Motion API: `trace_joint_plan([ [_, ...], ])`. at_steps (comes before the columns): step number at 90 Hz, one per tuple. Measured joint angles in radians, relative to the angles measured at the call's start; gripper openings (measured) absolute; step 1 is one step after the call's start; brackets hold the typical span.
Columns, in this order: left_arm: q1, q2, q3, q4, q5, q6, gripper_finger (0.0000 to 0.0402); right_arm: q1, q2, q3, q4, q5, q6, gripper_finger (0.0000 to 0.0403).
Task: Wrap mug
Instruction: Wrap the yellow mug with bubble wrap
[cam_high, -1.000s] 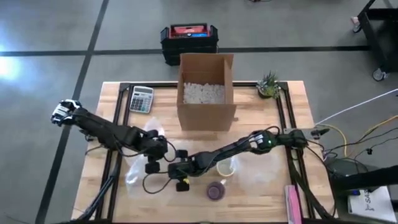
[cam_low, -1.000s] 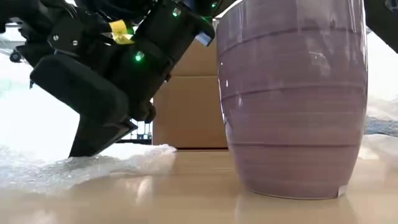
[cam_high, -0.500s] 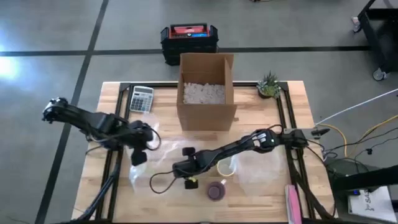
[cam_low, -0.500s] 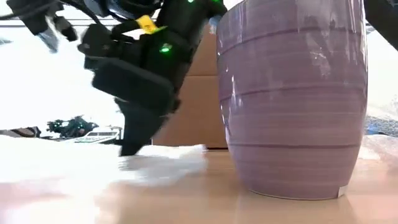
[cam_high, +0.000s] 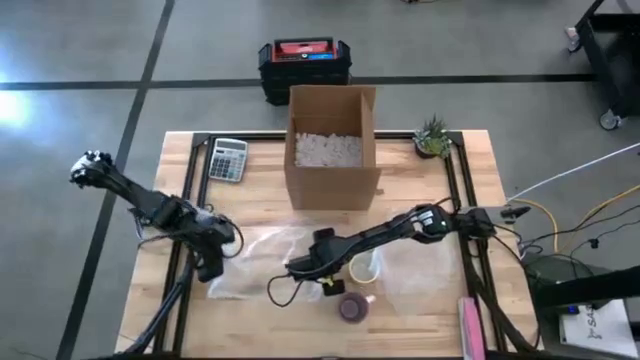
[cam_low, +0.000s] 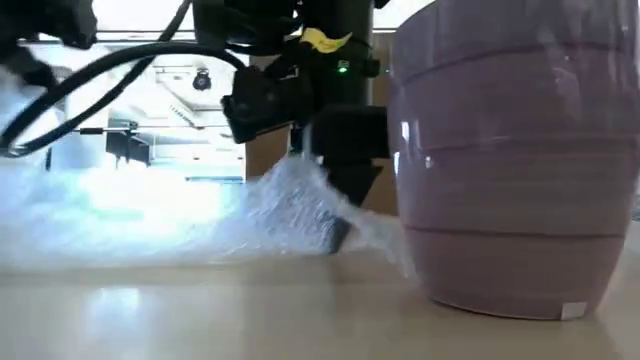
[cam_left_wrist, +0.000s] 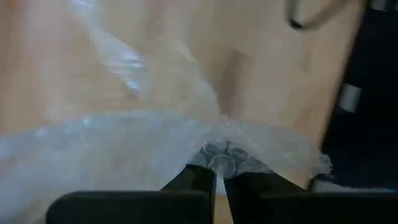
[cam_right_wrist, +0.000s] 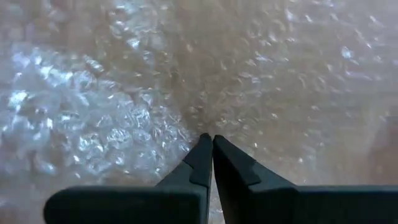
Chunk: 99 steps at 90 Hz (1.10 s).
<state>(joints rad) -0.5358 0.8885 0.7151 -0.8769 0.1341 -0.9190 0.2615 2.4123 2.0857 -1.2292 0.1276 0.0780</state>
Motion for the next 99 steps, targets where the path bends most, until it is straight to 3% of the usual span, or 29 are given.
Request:
trace_joint_plan([
  [18, -0.063, 0.02, -0.108, 0.108, 0.235, -0.233, 0.0031, 0.005, -0.001, -0.03, -0.04, -0.005, 0.001, 0.0],
  [23, -0.087, 0.021, -0.113, 0.108, 0.256, -0.264, 0.0039, 0.005, -0.001, -0.031, -0.047, -0.005, 0.0, 0.0],
  [52, -0.098, 0.015, -0.052, 0.175, -0.033, -0.079, 0.0047, -0.005, -0.008, -0.031, -0.002, -0.005, -0.001, 0.0],
  [65, -0.062, 0.015, -0.03, 0.139, -0.024, -0.03, 0.0076, -0.007, -0.008, -0.031, 0.003, -0.004, -0.004, 0.0],
  [76, -0.045, 0.015, 0.049, -0.016, 0.066, -0.037, 0.0123, -0.011, -0.013, -0.031, 0.006, 0.001, -0.032, 0.0],
  [84, -0.043, 0.015, 0.156, -0.156, 0.054, -0.042, 0.0154, -0.021, -0.028, -0.023, 0.016, 0.004, -0.048, 0.0],
  [91, -0.044, 0.018, 0.273, -0.248, -0.047, -0.019, 0.0172, -0.027, -0.042, 0.003, 0.026, 0.005, -0.055, 0.0],
  [99, -0.051, 0.02, 0.374, -0.29, -0.254, 0.047, 0.018, -0.03, -0.067, 0.027, 0.065, 0.005, -0.078, 0.0],
])
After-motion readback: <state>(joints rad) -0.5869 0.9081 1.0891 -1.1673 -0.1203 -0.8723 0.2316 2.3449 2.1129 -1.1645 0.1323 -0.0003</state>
